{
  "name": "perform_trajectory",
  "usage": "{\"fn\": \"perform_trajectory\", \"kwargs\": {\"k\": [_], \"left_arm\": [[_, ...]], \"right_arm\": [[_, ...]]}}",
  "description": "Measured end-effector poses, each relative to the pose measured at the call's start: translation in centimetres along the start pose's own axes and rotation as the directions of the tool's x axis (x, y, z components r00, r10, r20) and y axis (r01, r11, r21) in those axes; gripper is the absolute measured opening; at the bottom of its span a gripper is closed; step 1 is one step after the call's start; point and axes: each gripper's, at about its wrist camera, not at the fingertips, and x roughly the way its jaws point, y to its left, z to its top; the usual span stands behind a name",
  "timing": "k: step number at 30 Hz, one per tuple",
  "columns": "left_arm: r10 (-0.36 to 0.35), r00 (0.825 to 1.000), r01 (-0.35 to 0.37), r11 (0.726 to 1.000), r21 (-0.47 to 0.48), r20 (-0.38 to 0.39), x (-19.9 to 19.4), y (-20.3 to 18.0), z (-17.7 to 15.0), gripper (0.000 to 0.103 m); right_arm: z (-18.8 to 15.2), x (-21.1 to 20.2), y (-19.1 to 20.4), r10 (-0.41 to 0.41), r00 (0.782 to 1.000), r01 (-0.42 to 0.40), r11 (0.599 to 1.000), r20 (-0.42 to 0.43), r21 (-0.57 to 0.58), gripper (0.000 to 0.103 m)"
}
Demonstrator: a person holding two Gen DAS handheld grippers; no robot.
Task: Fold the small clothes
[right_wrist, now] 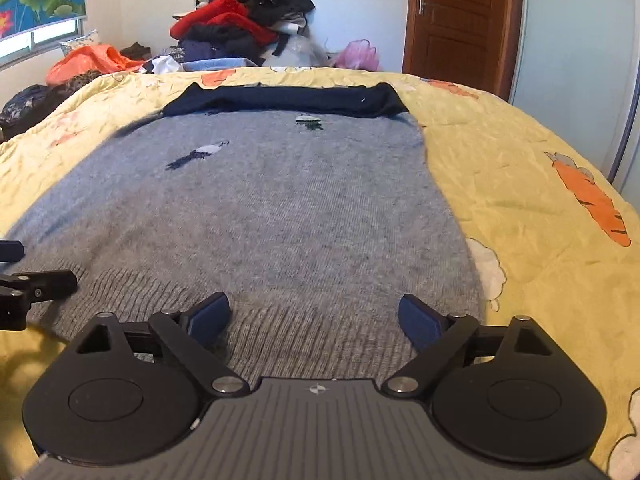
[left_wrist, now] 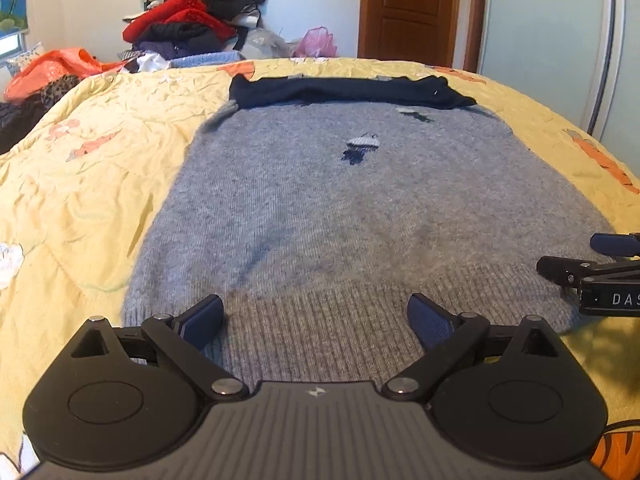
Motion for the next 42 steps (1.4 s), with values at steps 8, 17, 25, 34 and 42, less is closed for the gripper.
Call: {"fn": "perform_trajectory", "kwargs": {"k": [8, 17, 25, 34, 42], "left_arm": [[0.031, 0.998, -0.033, 0.999, 0.038, 0.048, 4.6, -0.4, 6.2, 0.099], [0.026, 0.999, -0.026, 1.000, 0.006, -0.026, 7.3, 3.5, 5.7, 0.103], [0.000, 0.999, -0.001, 1.000, 0.020, 0.038, 8.6, 0.7, 10.2, 0.102], [0.069, 0.998, -0.069, 0.998, -0.005, -0.014, 10.9, 3.7, 8.8, 0.103], [-0.001, 1.000, 0.000, 1.000, 0.027, 0.031, 2.7, 0.9, 4.6, 0.102]], "right_arm": [[6.3, 5.3, 0.8, -0.036, 0.999, 0.036, 0.999, -0.007, -0.017, 0.090], [4.9, 6.4, -3.1, -0.057, 0.997, 0.058, 0.998, -0.053, 0.026, 0.094], [9.0, 9.5, -0.4, -0.022, 0.999, 0.023, 1.000, -0.035, 0.017, 0.090], [7.3, 9.7, -2.5, -0.071, 0.996, 0.072, 0.997, -0.060, 0.025, 0.098], [3.1, 2.5, 0.9, 0.030, 0.999, -0.031, 0.999, -0.035, -0.027, 0.090]]}}
